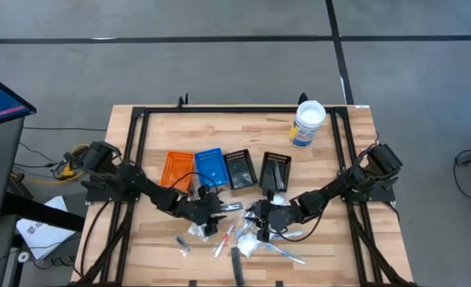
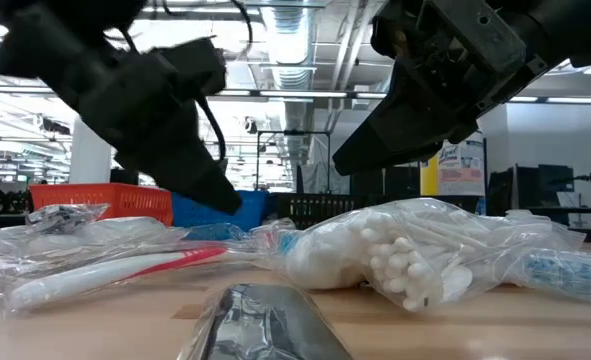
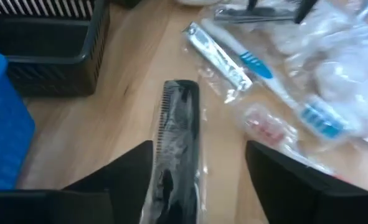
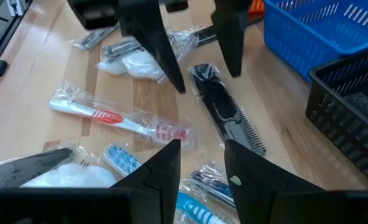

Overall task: Pick & Place Travel size toiletries
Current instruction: Put the black comb into the right black bin

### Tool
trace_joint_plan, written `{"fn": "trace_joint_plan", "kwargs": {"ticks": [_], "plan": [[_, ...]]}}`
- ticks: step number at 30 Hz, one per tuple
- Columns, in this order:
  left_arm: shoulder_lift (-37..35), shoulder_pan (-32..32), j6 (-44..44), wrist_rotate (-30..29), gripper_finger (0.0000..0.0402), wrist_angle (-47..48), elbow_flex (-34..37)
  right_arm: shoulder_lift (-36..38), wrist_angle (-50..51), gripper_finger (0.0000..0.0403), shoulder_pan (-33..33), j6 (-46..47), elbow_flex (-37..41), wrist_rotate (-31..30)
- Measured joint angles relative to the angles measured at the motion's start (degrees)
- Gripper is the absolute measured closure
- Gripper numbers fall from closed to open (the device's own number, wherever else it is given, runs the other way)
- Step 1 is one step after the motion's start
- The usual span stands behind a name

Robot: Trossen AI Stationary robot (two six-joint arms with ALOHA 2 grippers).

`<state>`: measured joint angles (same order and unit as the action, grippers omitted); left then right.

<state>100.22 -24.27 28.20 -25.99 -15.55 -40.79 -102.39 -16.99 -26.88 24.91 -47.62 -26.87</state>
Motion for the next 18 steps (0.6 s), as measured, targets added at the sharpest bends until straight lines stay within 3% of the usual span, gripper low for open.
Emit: {"fn": "trace_joint_plan", "kwargs": {"ticks": [4,9,18], "plan": [[2.31,1.29,0.62,2.26,0.0118,-0.49,-0.09,0.0,0.0,0.0283,0.05,0.0,0.0,0.0],[4.05,1.4,0.58,2.81,0.0114,-0.99,-0.09,0.0,0.02,0.0265,0.01,0.0,0.0,0.0],[7.62,1.38,2.26,2.79,0.0185,-1.13,-0.36,0.0,-0.2,0.0233,0.01,0.0,0.0,0.0]]}}
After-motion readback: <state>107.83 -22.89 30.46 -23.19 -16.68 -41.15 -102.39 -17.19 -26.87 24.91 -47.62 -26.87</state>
